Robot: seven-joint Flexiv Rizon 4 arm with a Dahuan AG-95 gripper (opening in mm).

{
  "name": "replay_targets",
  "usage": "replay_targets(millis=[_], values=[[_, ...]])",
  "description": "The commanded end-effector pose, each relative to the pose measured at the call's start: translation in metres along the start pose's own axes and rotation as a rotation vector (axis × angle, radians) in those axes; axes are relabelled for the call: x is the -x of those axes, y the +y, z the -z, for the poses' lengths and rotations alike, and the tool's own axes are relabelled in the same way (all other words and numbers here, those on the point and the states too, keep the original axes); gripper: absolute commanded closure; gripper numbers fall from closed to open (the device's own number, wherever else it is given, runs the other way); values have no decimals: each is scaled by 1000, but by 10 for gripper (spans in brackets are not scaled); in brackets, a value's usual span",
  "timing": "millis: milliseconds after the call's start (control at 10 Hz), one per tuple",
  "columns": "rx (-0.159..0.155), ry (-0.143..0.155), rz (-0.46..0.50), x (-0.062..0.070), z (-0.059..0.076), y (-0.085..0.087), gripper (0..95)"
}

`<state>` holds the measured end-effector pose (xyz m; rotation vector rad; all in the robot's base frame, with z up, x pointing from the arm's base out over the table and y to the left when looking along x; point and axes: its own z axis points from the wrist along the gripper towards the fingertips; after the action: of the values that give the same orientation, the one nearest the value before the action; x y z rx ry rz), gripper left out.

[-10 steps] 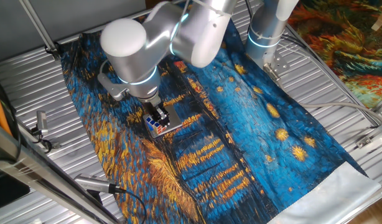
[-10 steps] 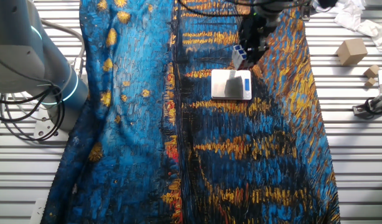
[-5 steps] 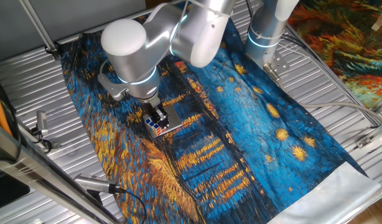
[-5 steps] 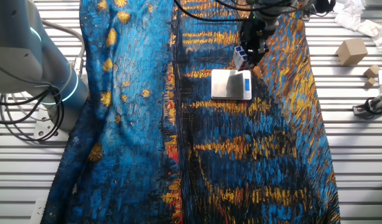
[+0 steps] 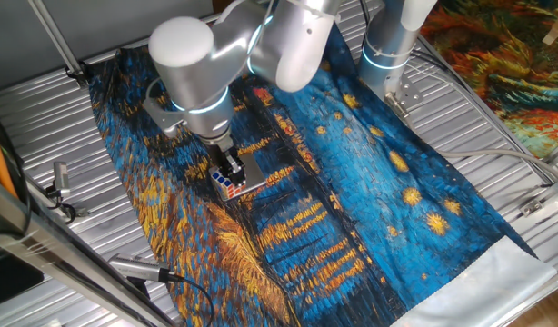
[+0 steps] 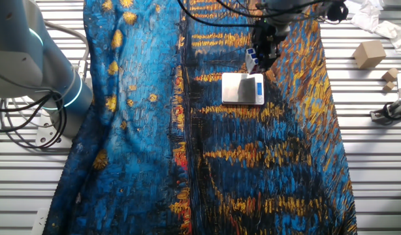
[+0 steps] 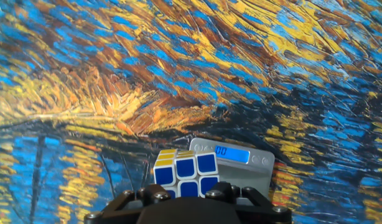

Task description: Place the block on the scale

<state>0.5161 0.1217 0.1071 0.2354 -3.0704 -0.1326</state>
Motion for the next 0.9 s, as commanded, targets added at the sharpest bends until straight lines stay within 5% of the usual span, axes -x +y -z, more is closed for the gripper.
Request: replay_targets(millis=[100, 900], values=[[-42, 38, -36, 0, 0, 0, 950], [-63, 64, -171, 0, 0, 0, 950]])
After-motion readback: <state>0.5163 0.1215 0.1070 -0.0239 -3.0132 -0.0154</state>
